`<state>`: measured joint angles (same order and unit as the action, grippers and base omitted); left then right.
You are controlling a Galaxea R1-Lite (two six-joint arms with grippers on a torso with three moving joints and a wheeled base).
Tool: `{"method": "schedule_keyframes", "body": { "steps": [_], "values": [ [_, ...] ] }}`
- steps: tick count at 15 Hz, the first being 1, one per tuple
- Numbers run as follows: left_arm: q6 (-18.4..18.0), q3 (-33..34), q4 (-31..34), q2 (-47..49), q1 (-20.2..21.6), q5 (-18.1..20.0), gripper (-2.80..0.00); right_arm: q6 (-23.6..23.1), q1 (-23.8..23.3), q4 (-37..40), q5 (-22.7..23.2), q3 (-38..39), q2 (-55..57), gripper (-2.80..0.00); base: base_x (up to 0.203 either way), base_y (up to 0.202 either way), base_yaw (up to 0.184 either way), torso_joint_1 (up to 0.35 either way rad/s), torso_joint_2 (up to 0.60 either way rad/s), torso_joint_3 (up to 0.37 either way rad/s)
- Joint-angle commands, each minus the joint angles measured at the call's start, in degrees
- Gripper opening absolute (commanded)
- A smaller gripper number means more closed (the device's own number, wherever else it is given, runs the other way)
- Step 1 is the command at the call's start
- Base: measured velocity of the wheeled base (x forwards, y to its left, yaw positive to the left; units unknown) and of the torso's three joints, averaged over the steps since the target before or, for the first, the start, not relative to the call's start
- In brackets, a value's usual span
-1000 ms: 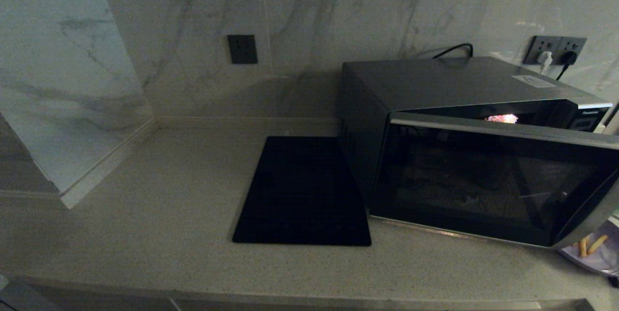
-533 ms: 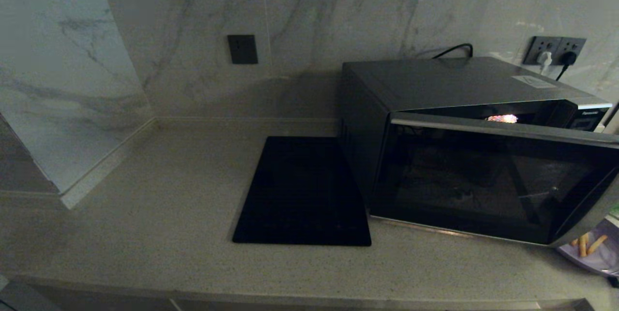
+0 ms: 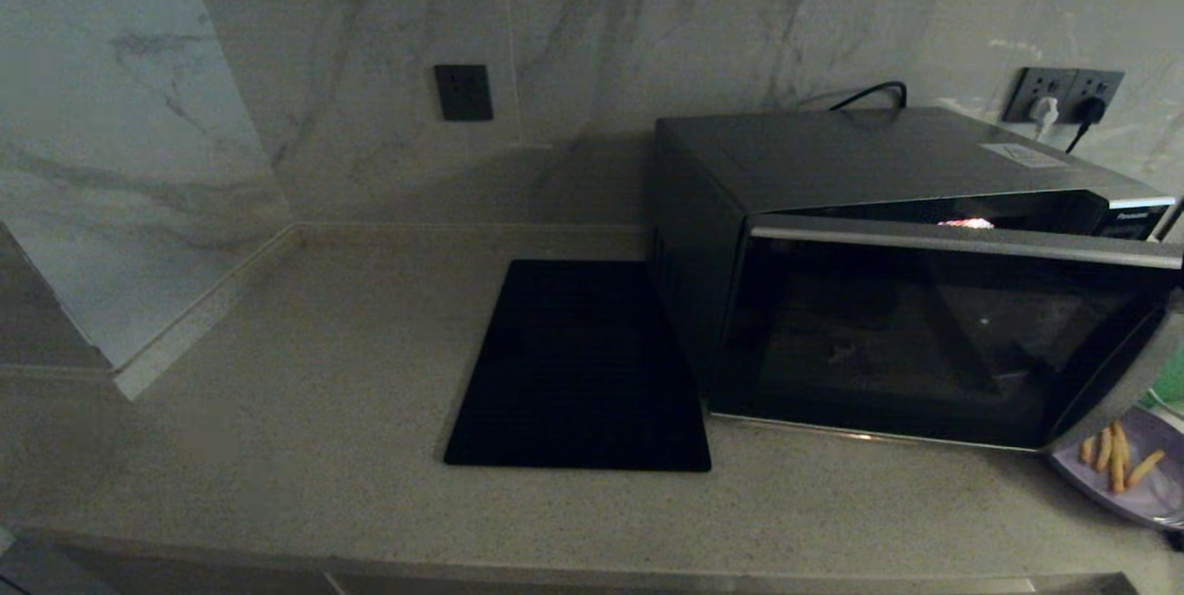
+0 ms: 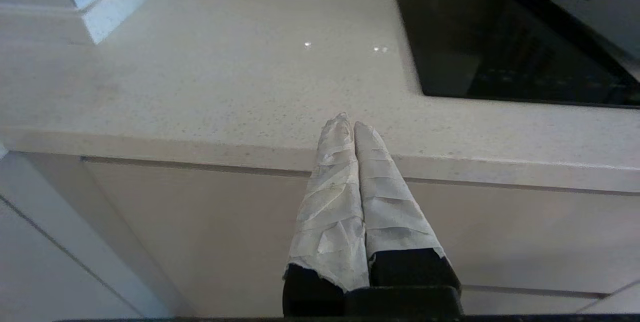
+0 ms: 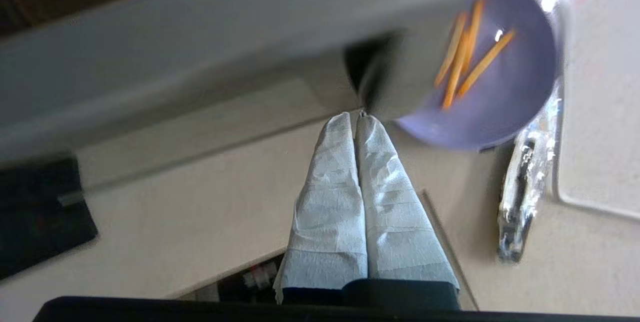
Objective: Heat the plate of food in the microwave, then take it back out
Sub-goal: Open the microwave oven
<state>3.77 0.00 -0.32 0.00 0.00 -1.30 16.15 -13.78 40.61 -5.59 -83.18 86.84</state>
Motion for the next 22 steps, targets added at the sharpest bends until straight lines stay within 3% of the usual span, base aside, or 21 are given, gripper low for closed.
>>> {"method": "schedule_keyframes", "body": {
  "steps": [1, 9, 15, 22],
  "values": [
    [0.0, 0.0, 0.0, -0.1, 0.0, 0.0, -2.80, 0.0, 0.1, 0.0, 1.0, 0.0, -1.9, -2.80, 0.000, 0.000, 0.000, 0.000, 0.00, 0.000],
    [0.0, 0.0, 0.0, -0.1, 0.0, 0.0, -2.80, 0.8, 0.0, -0.7, 2.2, -12.7, -1.7, -2.80, 0.000, 0.000, 0.000, 0.000, 0.00, 0.000],
    [0.0, 0.0, 0.0, -0.1, 0.0, 0.0, -2.80, -1.9, -2.8, -11.3, -2.1, -13.6, 8.0, -2.80, 0.000, 0.000, 0.000, 0.000, 0.00, 0.000],
    [0.0, 0.0, 0.0, -0.1, 0.0, 0.0, -2.80, -2.4, -6.3, -14.0, 1.3, -17.2, 15.9, -2.80, 0.000, 0.000, 0.000, 0.000, 0.00, 0.000]
  ]
}}
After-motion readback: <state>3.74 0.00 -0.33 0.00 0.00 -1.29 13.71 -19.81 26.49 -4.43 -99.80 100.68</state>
